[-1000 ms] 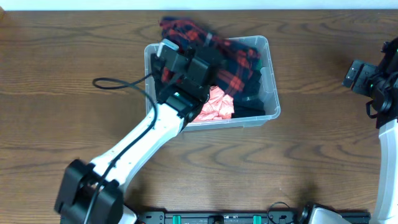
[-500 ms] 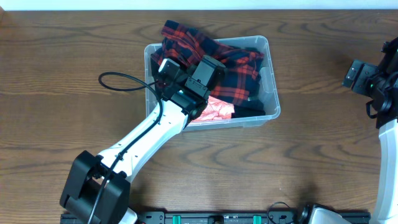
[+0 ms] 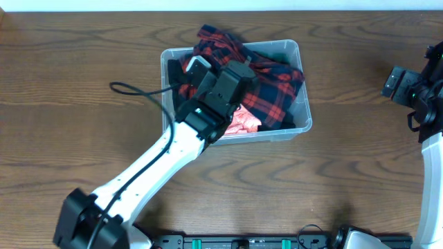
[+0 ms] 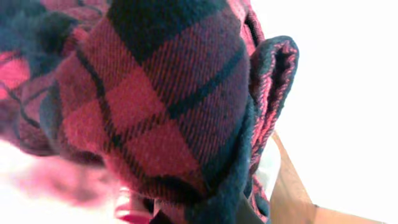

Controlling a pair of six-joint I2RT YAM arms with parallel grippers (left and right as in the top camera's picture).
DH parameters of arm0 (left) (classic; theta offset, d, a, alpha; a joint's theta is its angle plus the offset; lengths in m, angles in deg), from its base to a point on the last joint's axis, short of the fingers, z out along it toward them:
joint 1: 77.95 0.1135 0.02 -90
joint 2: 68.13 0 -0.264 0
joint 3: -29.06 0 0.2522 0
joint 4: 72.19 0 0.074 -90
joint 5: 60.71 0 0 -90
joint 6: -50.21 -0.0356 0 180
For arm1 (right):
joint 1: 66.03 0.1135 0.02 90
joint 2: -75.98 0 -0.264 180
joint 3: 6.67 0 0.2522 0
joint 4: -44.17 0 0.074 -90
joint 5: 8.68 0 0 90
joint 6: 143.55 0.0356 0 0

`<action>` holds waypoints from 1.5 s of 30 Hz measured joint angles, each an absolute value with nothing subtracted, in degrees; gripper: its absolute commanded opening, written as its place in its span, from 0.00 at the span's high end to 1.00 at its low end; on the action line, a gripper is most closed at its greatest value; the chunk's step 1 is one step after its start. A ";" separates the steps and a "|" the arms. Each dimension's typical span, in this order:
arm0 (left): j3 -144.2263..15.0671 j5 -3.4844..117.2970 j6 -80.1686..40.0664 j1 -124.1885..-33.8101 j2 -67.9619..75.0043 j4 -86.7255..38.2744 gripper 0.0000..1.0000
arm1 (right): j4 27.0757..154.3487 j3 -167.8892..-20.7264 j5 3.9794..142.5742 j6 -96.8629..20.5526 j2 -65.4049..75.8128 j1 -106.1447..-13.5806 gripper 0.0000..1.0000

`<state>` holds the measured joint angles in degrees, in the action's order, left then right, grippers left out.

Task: Pack container
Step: 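Lower the plaid shirt into the bin and release it, then push the plaid shirt down and spread it inside the bin with the left gripper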

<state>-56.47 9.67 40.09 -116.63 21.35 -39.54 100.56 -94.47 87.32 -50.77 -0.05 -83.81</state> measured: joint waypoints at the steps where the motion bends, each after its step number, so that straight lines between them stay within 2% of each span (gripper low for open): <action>1: -56.49 9.67 39.91 -116.78 20.91 -37.70 0.94 | 100.56 -94.47 87.32 -50.77 -0.05 -83.81 0.01; 7: -56.51 9.63 40.98 -117.54 20.76 -31.95 0.94 | 100.56 -94.47 87.32 -50.77 -0.05 -83.81 0.01; 8: -56.51 9.61 41.20 -117.54 20.76 -31.82 0.88 | 100.56 -94.47 87.32 -50.77 -0.05 -83.81 0.01; 10: -56.51 9.59 41.05 -117.54 20.82 -31.65 0.56 | 100.56 -94.47 87.32 -50.77 -0.05 -83.81 0.01; 11: -56.51 9.59 41.12 -117.54 20.84 -31.67 0.47 | 100.56 -94.47 87.32 -50.77 -0.05 -83.81 0.01; 15: -56.51 9.56 40.44 -117.54 21.26 -31.06 0.30 | 100.56 -94.47 87.32 -50.77 -0.05 -83.81 0.01; 22: -56.51 7.84 23.98 -117.54 21.59 -30.53 0.28 | 100.56 -94.47 87.32 -50.77 -0.05 -83.81 0.01; 32: -56.51 7.47 -2.69 -117.54 17.17 -29.09 0.29 | 100.56 -94.47 87.32 -50.77 -0.05 -83.81 0.01; 37: -56.51 6.83 -7.28 -117.54 11.62 -28.21 0.29 | 100.56 -94.47 87.32 -50.77 -0.05 -83.81 0.01; 38: -56.51 6.79 -7.78 -117.54 10.70 -28.21 0.34 | 100.56 -94.47 87.32 -50.77 -0.05 -83.81 0.01; 39: -56.51 6.68 -8.11 -117.54 10.11 -28.30 0.44 | 100.56 -94.47 87.32 -50.77 -0.05 -83.81 0.01; 41: -56.51 6.59 -8.74 -117.54 9.46 -28.98 0.80 | 100.56 -94.47 87.32 -50.77 -0.05 -83.81 0.01; 42: -56.54 6.55 -9.59 -117.54 9.46 -29.74 0.94 | 100.56 -94.47 87.32 -50.77 -0.05 -83.81 0.01; 45: -56.54 6.39 -12.41 -117.54 10.53 -33.57 0.94 | 100.58 -94.47 87.32 -50.77 -0.05 -83.81 0.01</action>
